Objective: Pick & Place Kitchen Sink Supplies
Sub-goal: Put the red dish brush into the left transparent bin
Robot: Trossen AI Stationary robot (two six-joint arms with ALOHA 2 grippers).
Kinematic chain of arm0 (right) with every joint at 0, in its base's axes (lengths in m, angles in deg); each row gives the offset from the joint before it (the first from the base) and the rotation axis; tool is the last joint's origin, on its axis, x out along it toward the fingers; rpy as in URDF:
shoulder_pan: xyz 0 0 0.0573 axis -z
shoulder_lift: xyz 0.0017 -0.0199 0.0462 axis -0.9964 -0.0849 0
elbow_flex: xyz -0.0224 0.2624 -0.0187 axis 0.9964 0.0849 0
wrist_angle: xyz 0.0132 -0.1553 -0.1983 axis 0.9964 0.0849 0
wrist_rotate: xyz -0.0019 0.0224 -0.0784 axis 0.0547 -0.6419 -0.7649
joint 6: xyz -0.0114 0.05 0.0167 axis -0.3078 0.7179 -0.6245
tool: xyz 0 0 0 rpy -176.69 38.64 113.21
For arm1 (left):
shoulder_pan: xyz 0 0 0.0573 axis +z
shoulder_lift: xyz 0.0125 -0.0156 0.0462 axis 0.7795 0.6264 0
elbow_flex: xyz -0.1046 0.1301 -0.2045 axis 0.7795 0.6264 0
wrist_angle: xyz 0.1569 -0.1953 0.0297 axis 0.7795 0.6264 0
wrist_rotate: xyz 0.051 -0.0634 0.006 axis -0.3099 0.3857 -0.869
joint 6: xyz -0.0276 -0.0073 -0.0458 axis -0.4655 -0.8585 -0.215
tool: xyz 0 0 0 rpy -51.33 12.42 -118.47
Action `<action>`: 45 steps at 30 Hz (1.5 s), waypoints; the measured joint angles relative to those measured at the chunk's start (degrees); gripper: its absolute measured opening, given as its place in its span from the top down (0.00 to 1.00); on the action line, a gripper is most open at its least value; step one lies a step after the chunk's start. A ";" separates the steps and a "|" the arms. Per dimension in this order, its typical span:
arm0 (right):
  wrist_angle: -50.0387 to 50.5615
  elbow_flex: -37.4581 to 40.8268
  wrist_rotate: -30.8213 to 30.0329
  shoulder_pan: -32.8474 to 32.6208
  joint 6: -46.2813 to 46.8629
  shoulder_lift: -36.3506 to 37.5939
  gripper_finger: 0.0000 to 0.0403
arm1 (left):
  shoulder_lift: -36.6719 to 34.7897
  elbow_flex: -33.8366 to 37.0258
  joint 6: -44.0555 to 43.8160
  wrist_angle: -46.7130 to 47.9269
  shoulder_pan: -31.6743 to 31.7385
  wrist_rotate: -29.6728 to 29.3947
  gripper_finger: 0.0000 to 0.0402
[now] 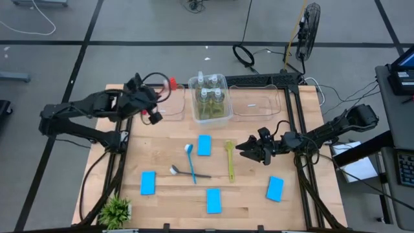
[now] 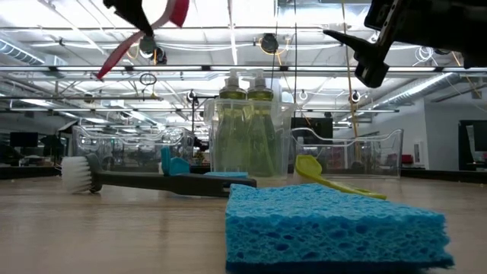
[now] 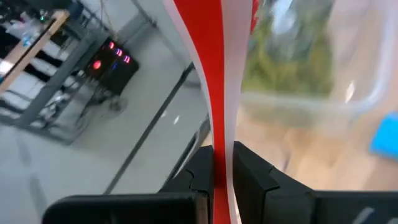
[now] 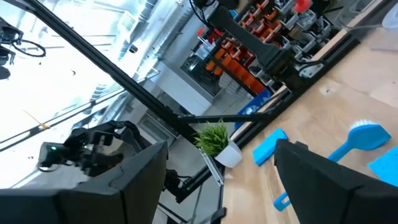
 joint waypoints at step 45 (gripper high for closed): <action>-2.02 -0.04 -1.64 0.15 -0.48 0.00 0.31 | 24.83 0.00 36.71 15.06 22.46 5.99 0.91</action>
